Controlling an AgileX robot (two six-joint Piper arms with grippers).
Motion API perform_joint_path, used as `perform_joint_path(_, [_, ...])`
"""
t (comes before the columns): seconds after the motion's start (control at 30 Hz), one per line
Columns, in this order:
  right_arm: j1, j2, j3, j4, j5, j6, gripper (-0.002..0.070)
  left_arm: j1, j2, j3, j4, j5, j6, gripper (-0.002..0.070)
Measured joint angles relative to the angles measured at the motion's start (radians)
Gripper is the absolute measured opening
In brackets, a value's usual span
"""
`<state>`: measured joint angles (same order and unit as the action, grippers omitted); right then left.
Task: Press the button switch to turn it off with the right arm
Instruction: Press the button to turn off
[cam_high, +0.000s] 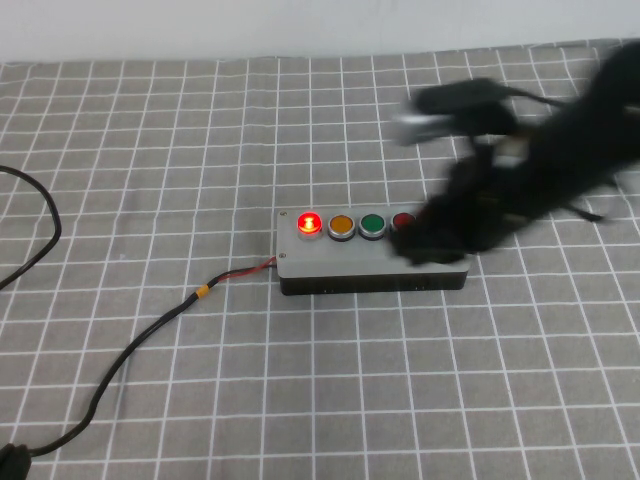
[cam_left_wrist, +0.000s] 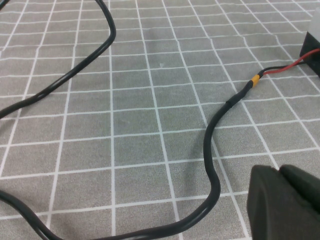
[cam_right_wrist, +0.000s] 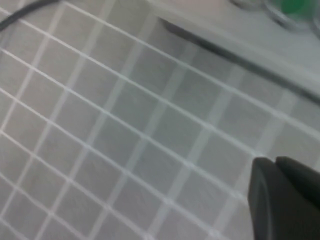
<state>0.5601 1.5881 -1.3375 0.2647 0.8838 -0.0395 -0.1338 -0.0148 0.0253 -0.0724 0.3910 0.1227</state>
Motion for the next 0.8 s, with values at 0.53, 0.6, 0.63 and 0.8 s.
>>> perform_joint_path(0.53, [0.075,0.491,-0.586,-0.027,0.039,0.009,-0.0016,0.0,0.0,0.0,0.0,0.0,0.0,-0.0003])
perform_joint_path(0.6, [0.075,0.521,-0.618,-0.03,0.041,0.009,-0.0016,0.0,0.0,0.0,0.0,0.0,0.0,-0.0003])
perform_joint_path(0.63, [0.075,0.534,-0.629,-0.034,0.041,0.009,-0.0016,0.0,0.0,0.0,0.0,0.0,0.0,-0.0003])
perform_joint_path(0.8, [0.075,0.565,-0.647,-0.06,0.055,0.013,-0.0016,0.0,0.0,0.0,0.0,0.0,0.0,-0.0003])
